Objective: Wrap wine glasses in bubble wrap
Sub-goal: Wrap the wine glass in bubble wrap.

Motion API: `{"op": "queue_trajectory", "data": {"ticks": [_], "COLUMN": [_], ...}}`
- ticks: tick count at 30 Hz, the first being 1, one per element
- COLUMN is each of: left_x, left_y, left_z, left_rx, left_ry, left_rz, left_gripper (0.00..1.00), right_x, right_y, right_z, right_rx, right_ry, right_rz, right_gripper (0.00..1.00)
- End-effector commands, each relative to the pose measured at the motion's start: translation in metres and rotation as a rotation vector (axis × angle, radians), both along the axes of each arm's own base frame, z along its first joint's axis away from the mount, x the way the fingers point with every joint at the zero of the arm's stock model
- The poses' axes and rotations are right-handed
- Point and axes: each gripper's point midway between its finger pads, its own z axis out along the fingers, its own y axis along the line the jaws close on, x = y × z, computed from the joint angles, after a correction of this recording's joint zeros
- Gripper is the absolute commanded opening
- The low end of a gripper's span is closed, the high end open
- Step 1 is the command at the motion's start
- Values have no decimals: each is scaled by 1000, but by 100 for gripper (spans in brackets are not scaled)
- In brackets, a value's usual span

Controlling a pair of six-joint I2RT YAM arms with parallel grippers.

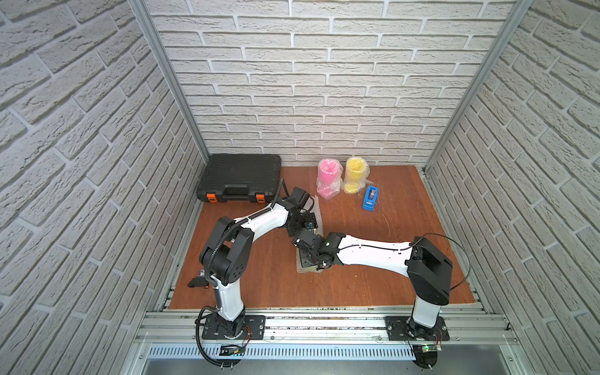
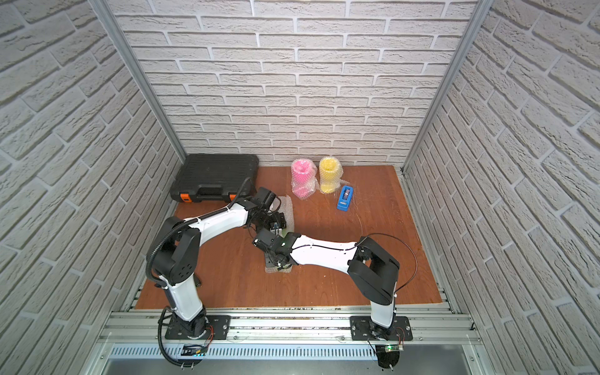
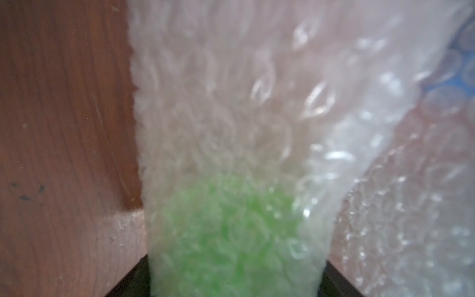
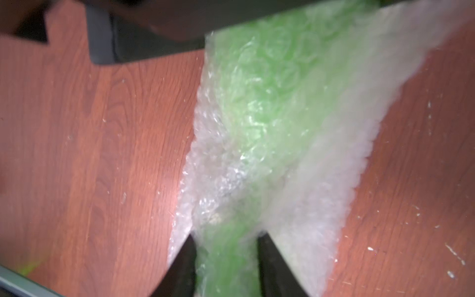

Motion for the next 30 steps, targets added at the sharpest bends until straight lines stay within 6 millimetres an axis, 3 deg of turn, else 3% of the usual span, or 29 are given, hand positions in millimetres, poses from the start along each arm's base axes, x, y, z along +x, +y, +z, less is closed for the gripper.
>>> {"op": "queue_trajectory", "data": {"ticks": [1,10,21,23,26,30], "left_x": [-4,1,-2,-2,-4,-11], "left_y": [16,46,124,128,120,102], "left_z": [-6,25,79,96,120,132], "left_rx": [41,73,166,176,168,129], "left_ry": [17,-57,-156,-221,-340,-445], "left_rz": [49,73,25,-49,-210,-421], "left_gripper": [82,94,94,93,90,82], "right_x": [-9,-7,-24,-30,-33,-40], "right_y": [-9,-29,-49,-56,-66,-74], "right_z": [5,34,41,38,33,33], "right_rx": [-50,-126,-260,-274,-272,-262], "right_ry": [10,-63,-226,-239,-219,-238], "right_rz": [24,141,781,905,1015,1201], "right_gripper": [27,3,3,3,3,3]}}
